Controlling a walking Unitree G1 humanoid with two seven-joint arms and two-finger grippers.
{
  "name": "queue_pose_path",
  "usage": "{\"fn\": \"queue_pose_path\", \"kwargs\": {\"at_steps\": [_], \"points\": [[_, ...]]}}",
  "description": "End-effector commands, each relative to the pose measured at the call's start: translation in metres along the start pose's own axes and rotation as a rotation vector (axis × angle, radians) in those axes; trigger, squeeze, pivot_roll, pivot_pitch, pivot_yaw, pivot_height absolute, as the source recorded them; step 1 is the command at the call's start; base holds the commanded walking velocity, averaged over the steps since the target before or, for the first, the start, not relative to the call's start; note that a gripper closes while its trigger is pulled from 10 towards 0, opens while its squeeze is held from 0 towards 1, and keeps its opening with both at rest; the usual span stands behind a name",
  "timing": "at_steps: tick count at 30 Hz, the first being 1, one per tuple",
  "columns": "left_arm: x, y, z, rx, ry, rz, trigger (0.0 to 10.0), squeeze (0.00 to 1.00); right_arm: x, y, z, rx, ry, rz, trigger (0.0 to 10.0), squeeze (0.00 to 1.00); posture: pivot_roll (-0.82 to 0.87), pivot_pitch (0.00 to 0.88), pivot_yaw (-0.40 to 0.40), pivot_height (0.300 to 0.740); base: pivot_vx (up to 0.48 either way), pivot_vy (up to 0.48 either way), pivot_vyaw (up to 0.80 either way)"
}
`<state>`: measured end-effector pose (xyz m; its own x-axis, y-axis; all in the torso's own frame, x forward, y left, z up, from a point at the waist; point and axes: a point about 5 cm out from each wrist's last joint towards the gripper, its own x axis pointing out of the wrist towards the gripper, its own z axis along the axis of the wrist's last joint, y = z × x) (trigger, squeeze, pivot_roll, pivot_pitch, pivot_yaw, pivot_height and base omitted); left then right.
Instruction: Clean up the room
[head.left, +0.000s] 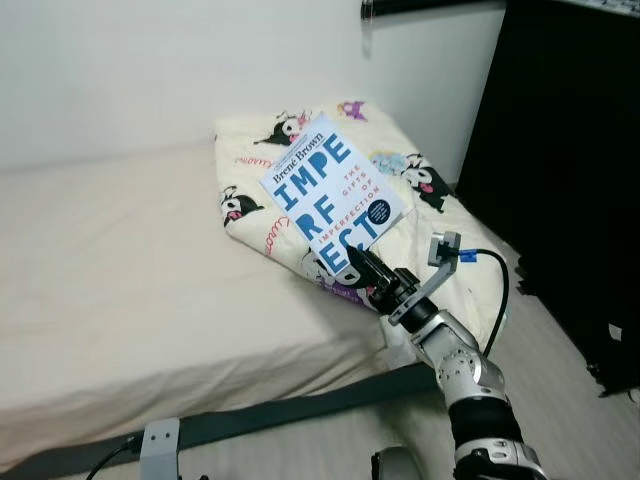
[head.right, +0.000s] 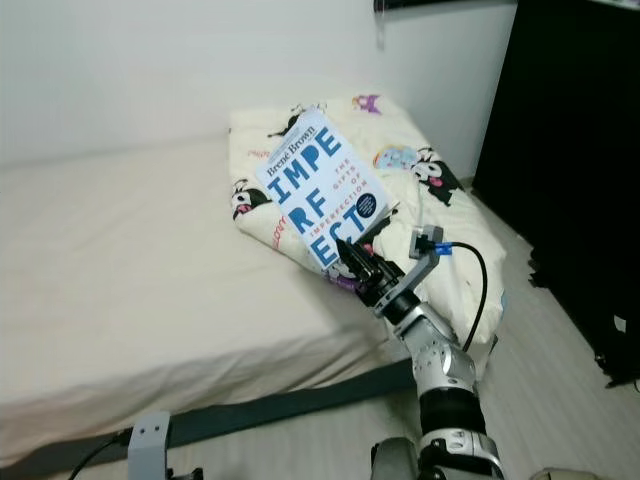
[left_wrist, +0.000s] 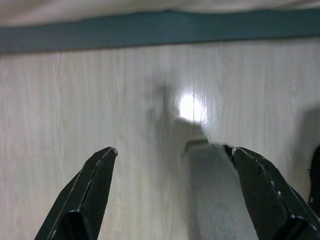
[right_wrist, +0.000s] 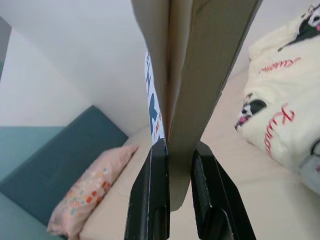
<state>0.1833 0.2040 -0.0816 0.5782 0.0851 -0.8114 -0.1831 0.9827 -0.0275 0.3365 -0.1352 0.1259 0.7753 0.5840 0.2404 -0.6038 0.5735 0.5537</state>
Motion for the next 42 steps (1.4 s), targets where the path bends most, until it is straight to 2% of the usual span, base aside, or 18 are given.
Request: {"fn": "queue_pose_path", "kwargs": {"at_steps": [1,12,23,25,26,31,42], "points": [[-0.001,0.003,-0.006,0.010,0.020,0.012,10.0,0.00,0.004,0.005,0.001,-0.016,-0.018,0.026,0.0,0.00,-0.16,0.000,0.093,0.661,0.000,0.000,0.00],[-0.001,0.005,-0.006,0.003,0.010,0.015,10.0,0.00,0.004,0.005,0.000,-0.025,-0.008,0.024,0.0,0.00,-0.16,0.000,0.090,0.695,0.000,0.000,0.00],[-0.002,0.006,-0.006,0.031,0.013,0.016,10.0,0.00,0.004,0.003,-0.002,-0.036,-0.001,0.002,0.0,0.00,-0.17,0.000,0.091,0.735,0.000,0.000,0.00],[-0.002,0.005,-0.006,0.037,0.012,0.016,10.0,0.00,0.003,-0.002,-0.006,-0.061,0.032,-0.056,0.0,0.00,-0.17,0.000,0.091,0.740,0.000,0.000,0.00],[-0.002,0.005,-0.006,0.041,0.012,0.016,10.0,0.00,0.001,-0.003,-0.008,-0.073,0.044,-0.064,10.0,0.00,-0.17,0.000,0.091,0.740,0.000,0.000,0.00],[-0.002,0.004,-0.006,0.050,0.009,0.011,10.0,0.00,-0.002,-0.006,-0.014,-0.091,0.073,-0.089,10.0,0.00,-0.17,0.000,0.089,0.740,0.000,0.000,0.00],[-0.002,0.007,-0.006,0.015,0.007,0.032,10.0,0.00,-0.027,-0.022,-0.048,-0.129,0.231,-0.166,10.0,0.00,-0.17,0.000,0.087,0.740,0.000,0.000,0.79]]}}
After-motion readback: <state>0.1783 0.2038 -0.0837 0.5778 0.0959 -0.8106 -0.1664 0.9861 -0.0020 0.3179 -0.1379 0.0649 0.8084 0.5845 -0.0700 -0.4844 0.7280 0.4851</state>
